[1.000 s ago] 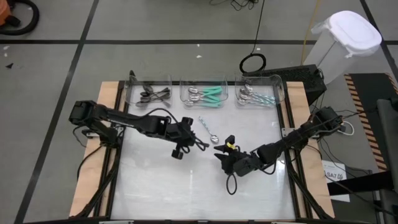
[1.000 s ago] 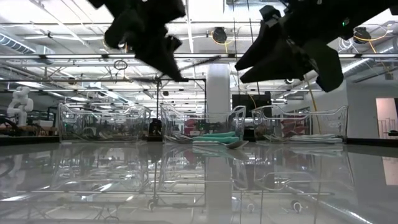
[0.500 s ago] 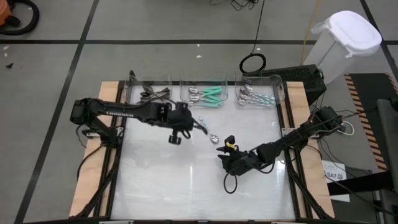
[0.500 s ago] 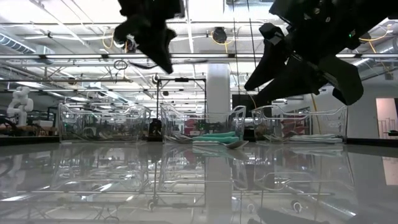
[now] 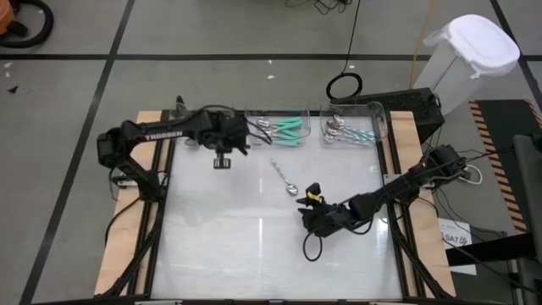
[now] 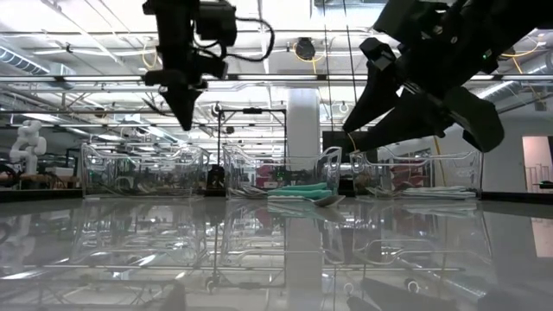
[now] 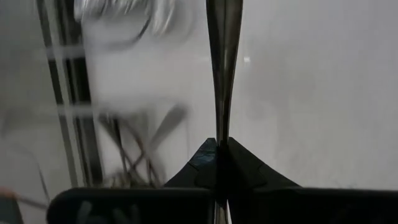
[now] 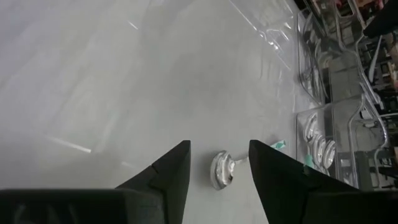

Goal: Sort silverware by color (type)
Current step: Put the black spoon into the left transparent bin

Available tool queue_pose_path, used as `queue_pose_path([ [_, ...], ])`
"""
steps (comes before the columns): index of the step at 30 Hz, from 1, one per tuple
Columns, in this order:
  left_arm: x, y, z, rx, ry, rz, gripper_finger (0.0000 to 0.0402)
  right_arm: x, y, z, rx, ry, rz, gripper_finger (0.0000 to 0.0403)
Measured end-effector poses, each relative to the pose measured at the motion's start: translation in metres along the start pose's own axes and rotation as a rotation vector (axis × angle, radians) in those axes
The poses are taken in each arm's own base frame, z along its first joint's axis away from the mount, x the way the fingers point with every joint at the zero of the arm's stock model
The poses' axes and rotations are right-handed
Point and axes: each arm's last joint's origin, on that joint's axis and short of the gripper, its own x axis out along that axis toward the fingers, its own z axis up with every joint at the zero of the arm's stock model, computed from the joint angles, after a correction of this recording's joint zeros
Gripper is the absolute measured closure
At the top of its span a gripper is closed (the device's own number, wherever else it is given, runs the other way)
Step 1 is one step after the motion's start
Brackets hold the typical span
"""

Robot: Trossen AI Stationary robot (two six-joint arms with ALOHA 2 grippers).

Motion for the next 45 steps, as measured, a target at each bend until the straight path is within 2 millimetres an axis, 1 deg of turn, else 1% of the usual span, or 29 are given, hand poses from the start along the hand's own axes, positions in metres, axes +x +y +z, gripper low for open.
queue_pose_path([
  [4, 0.005, 0.02, -0.015, -0.062, 0.07, -0.01, 0.0389, 0.004, -0.005, -0.002, -0.006, 0.014, -0.01, 0.0245],
  [9, 0.012, 0.05, -0.033, -0.117, 0.102, -0.013, 0.0389, 0.007, -0.01, -0.004, -0.012, 0.029, -0.018, 0.0245],
  [13, 0.016, 0.073, -0.048, -0.179, 0.075, -0.05, 0.0389, 0.01, -0.013, -0.006, -0.001, 0.028, 0.021, 0.0245],
  [17, 0.016, 0.091, -0.064, -0.22, 0.022, -0.098, 0.0389, 0.012, -0.014, -0.009, 0.012, 0.039, 0.046, 0.0245],
  [21, 0.019, 0.108, -0.079, -0.276, 0.01, -0.1, 0.0388, 0.014, -0.016, -0.011, 0.021, 0.057, 0.048, 0.0245],
  [24, 0.025, 0.12, -0.091, -0.332, -0.003, -0.069, 0.0388, 0.014, -0.016, -0.013, 0.022, 0.074, 0.051, 0.0245],
  [30, 0.027, 0.133, -0.111, -0.424, 0.003, -0.081, 0.0388, 0.014, -0.016, -0.014, 0.026, 0.078, 0.053, 0.0245],
  [34, 0.032, 0.137, -0.115, -0.451, 0.016, -0.086, 0.0387, 0.014, -0.016, -0.013, 0.025, 0.077, 0.052, 0.0245],
  [36, 0.04, 0.138, -0.113, -0.447, 0.034, -0.104, 0.0387, 0.014, -0.016, -0.013, 0.025, 0.077, 0.052, 0.0245],
  [39, 0.057, 0.14, -0.111, -0.409, 0.073, -0.137, 0.0387, 0.014, -0.016, -0.013, 0.026, 0.075, 0.051, 0.0245],
  [42, 0.076, 0.142, -0.11, -0.388, 0.155, -0.131, 0.0387, 0.014, -0.016, -0.013, 0.027, 0.075, 0.051, 0.0245],
  [45, 0.091, 0.142, -0.11, -0.371, 0.214, -0.152, 0.0387, 0.014, -0.016, -0.013, 0.027, 0.076, 0.047, 0.0245],
])
